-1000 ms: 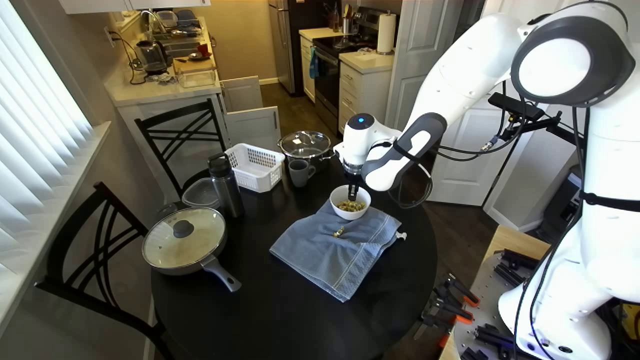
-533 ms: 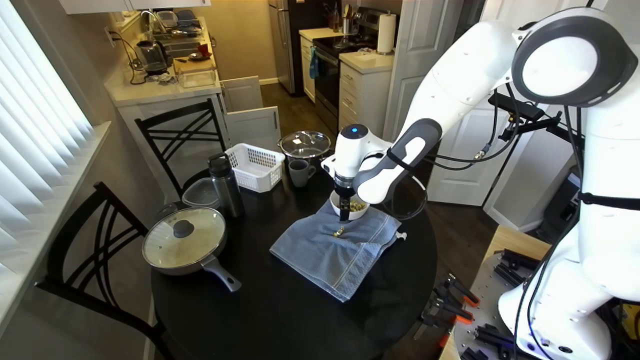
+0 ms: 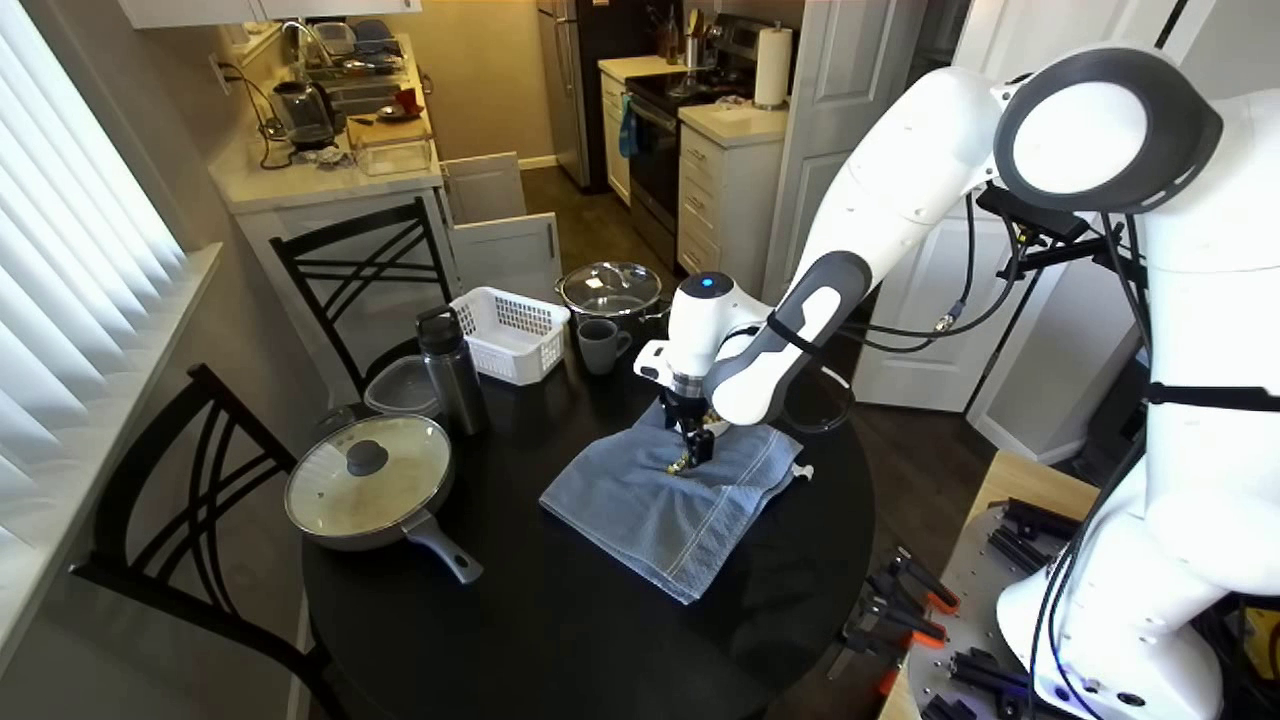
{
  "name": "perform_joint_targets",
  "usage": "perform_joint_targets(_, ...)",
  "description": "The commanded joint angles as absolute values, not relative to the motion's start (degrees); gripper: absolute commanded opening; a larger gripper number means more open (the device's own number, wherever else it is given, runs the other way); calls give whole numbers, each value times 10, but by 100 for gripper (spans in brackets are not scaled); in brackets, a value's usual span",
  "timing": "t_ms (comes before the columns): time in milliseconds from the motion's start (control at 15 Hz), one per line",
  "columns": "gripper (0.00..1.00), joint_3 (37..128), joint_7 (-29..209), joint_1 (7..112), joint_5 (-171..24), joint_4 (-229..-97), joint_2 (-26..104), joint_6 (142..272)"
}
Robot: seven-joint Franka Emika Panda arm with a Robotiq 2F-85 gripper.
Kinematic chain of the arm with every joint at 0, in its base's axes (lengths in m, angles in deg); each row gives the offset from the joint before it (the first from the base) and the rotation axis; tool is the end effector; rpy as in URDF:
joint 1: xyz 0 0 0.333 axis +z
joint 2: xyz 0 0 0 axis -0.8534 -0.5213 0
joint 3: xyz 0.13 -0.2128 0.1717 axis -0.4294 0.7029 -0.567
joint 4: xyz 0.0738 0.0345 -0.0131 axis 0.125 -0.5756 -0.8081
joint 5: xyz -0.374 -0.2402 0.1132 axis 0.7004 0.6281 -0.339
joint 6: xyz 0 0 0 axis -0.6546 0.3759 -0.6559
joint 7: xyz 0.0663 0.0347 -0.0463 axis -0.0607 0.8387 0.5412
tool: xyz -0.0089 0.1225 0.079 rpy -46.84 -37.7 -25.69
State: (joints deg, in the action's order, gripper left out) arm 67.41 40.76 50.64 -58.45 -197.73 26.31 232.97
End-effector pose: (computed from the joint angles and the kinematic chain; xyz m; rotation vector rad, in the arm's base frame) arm 0.5737 0.0595 0.0444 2.6256 1.6192 0.1228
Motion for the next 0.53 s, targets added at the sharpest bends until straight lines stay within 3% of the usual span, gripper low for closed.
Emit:
perform_joint_targets(0, 100, 662, 311, 488, -590, -1955, 228, 2327)
perform_joint_targets(467, 100, 704, 298, 525, -571, -1918, 185, 2330)
